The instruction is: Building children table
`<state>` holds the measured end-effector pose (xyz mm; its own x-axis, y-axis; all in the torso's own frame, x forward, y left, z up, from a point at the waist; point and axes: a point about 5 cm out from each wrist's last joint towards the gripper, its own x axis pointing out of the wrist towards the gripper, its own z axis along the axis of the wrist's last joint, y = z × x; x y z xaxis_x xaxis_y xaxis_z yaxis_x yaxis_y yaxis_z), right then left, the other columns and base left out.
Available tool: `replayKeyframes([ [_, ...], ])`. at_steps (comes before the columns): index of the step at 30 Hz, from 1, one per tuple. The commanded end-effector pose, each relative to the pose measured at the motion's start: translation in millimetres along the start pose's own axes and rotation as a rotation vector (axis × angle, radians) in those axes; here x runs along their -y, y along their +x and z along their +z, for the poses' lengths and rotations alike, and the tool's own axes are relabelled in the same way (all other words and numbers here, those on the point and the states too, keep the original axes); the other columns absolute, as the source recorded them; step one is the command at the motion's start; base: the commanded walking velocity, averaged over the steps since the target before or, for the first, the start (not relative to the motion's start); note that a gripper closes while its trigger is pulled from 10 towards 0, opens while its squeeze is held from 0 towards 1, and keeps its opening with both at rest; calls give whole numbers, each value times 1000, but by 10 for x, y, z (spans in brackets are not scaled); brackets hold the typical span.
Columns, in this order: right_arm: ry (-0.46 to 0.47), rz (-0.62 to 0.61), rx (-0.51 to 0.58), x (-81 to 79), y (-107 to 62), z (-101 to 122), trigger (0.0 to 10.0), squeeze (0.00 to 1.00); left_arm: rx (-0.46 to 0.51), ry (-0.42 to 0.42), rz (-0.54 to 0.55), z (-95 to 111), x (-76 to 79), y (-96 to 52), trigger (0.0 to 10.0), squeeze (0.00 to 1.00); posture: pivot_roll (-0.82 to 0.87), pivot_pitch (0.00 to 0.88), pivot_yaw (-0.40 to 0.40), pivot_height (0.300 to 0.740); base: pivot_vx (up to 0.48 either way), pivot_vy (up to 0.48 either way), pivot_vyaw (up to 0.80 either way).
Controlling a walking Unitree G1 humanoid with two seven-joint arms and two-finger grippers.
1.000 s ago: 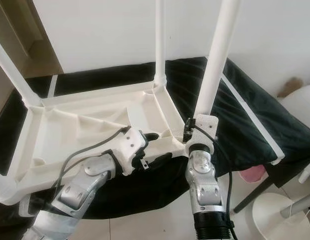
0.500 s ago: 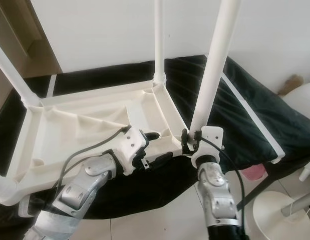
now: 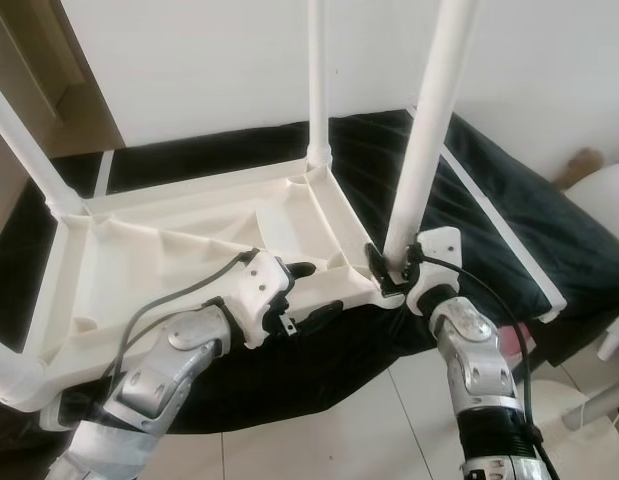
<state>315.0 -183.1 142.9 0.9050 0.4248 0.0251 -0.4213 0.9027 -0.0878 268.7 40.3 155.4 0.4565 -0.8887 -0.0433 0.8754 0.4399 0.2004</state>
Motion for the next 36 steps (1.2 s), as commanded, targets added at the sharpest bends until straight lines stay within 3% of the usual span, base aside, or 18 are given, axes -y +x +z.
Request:
replayKeyframes([
  [1,-11,72,1,-57,48,4,10000,0,-2,12,47,30,-52,-12,10000,0,-5,0,47,740,0,0,0],
  [4,-23,141,-20,-61,108,-7,10000,0,-2,15,50,41,-69,-17,10000,0,3,0,43,740,0,0,0],
  [5,-31,157,-29,-41,132,-10,8118,0,-2,17,52,45,-73,-21,10000,0,6,0,42,740,0,0,0],
  [6,-31,157,-29,-41,132,-10,8118,0,-2,17,52,45,-73,-21,10000,0,6,0,42,740,0,0,0],
  [7,-33,169,-35,-15,146,-16,1176,0,-2,17,55,48,-75,-25,10000,0,9,0,39,740,0,0,0],
  [8,-39,174,-43,9,149,-23,0,0,0,15,60,50,-75,-29,10000,0,11,0,36,740,0,0,0],
  [23,-41,143,-135,143,-5,-265,0,0,4,-2,65,44,-45,-11,10000,0,0,0,29,740,0,0,0],
  [24,-38,129,-138,143,-8,-278,9529,0,3,-2,63,43,-45,-5,10000,0,-3,0,30,740,0,0,0],
  [26,-38,129,-138,143,-8,-278,9529,0,3,-2,63,43,-45,-5,10000,0,-3,0,30,740,0,0,0],
  [27,-28,106,-135,131,-13,-288,10000,0,2,-3,62,40,-47,4,10000,0,-9,0,34,740,0,0,0],
  [33,-36,-67,-151,164,-20,-335,10000,0,-1,-5,57,36,-51,37,10000,0,-19,0,36,740,0,0,0],
  [36,5,-192,-142,124,-12,-341,10000,0,-1,-6,54,31,-45,47,10000,0,-25,0,34,740,0,0,0],
])
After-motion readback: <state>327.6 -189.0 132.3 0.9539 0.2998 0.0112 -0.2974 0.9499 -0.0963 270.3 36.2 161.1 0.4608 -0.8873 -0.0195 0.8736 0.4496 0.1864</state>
